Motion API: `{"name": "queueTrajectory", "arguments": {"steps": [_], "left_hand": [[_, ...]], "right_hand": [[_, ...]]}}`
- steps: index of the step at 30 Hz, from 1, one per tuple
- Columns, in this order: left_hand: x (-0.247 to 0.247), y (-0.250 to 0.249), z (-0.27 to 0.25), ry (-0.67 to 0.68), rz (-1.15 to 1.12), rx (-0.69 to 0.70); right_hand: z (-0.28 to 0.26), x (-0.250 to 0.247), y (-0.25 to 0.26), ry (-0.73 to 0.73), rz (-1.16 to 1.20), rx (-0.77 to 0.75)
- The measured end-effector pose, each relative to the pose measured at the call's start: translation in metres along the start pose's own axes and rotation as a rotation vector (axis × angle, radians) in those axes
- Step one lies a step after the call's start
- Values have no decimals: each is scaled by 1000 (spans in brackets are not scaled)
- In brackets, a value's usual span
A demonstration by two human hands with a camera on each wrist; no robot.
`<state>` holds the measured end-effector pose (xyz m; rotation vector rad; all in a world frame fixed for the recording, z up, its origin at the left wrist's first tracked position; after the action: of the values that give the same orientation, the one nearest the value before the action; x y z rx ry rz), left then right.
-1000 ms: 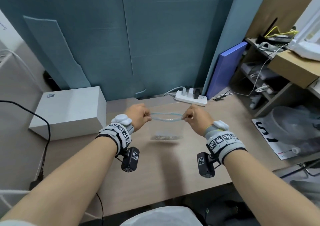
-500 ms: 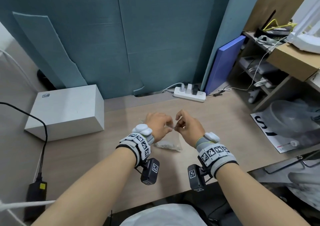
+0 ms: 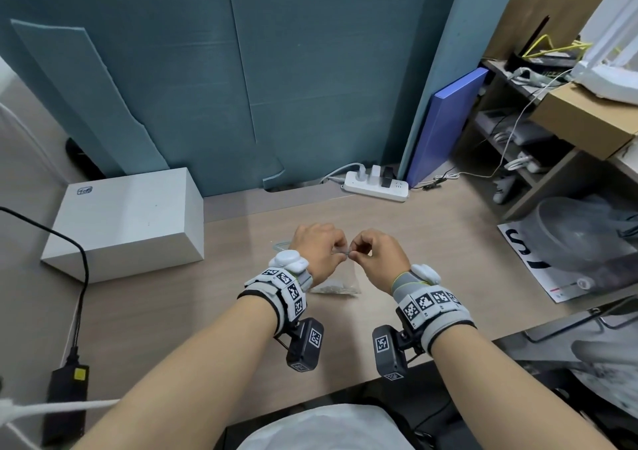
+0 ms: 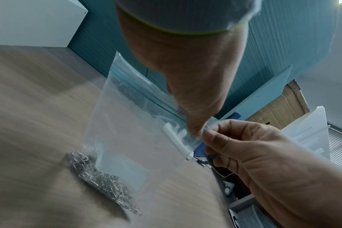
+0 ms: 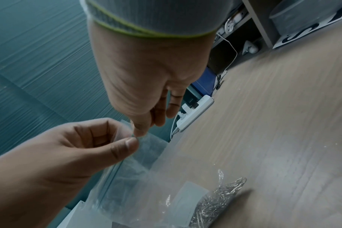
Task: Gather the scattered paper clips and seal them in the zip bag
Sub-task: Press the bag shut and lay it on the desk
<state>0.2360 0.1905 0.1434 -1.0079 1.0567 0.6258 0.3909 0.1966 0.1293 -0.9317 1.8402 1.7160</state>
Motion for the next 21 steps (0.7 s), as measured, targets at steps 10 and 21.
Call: {"name": "queueTrajectory", "arguments": {"steps": [10, 21], "left_hand": [[1, 7, -1, -59, 40, -44], [-3, 15, 1, -32, 69, -61]], "right_hand": [[5, 5, -4, 26, -46, 19], [13, 2, 8, 24, -157, -27]]}}
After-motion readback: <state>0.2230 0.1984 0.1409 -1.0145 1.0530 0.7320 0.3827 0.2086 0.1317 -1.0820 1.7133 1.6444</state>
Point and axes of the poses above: each hand's wrist, its own z-axis towards the middle knuckle, its own x-axis out of the palm, y = z × x, the point moved 5 cm from there along z, towards the middle knuckle, and after that the axes turned 10 degrees about x, right-handed, at the moved point
